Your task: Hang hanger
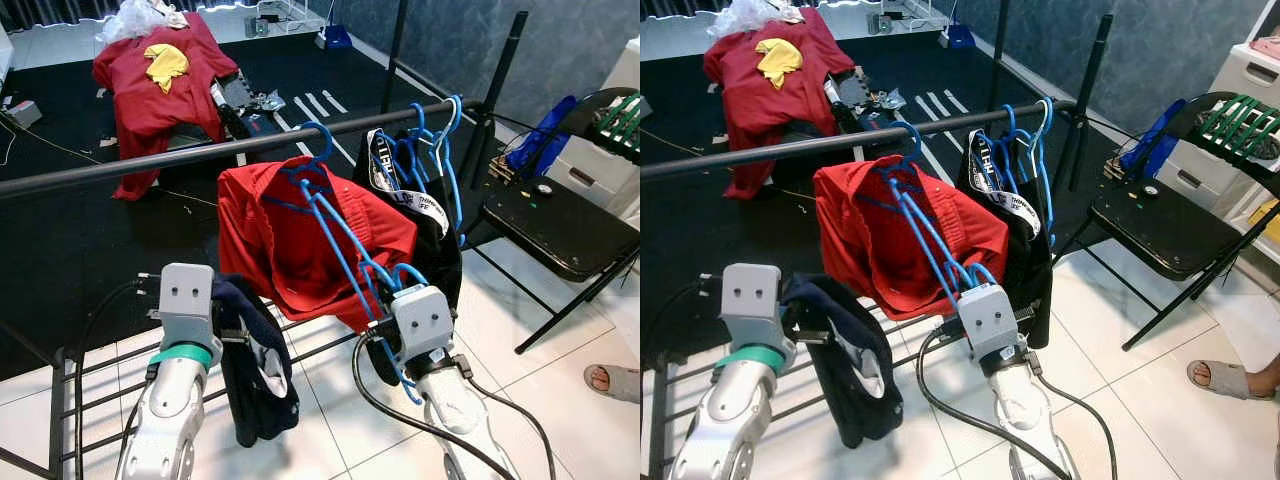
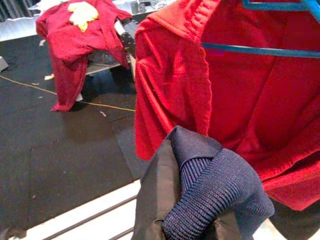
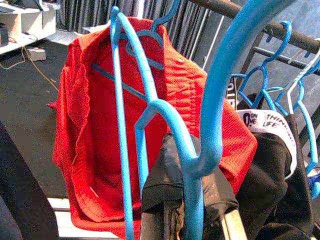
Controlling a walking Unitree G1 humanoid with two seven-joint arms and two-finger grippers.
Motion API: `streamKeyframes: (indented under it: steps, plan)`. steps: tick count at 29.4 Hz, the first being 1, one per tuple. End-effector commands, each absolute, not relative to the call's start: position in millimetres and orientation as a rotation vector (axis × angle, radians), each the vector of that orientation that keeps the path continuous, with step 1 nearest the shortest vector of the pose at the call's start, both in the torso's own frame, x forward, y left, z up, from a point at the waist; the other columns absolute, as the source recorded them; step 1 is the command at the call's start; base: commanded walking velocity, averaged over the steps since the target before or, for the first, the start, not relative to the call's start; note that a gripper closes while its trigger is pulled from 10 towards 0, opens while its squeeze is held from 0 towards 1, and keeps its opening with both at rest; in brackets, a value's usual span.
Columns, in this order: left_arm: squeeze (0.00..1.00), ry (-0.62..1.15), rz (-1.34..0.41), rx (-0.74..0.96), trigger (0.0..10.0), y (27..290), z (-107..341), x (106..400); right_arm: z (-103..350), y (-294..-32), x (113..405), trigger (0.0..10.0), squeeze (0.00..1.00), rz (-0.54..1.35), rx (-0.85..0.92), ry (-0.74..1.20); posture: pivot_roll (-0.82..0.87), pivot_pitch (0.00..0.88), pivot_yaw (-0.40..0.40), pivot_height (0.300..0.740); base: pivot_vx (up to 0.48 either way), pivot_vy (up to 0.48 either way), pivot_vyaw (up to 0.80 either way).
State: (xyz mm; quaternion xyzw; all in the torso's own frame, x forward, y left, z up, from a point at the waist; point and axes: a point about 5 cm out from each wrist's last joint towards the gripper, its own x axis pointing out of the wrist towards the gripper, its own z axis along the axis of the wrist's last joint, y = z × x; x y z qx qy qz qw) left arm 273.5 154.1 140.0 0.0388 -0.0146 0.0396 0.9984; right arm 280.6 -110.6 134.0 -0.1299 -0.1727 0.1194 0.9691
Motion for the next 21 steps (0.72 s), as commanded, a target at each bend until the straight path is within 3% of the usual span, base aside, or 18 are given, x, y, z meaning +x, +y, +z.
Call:
streamKeyframes:
  steps: [1,21]
  plan:
    - [0.00,-0.074,0.078,0.083,10.0,153.5,147.4,273.4,131.0,-111.9,280.3,10.0,0.00,0.236,-0.264,-0.342,-0.09,0.045,0.068,0.740,-0.454,0.000,0.00]
    - [0.00,-0.088,0.072,0.096,10.0,152.9,148.7,272.8,131.0,-111.0,284.2,10.0,0.00,0.229,-0.265,-0.345,-0.09,0.042,0.068,0.740,-0.416,0.000,0.00]
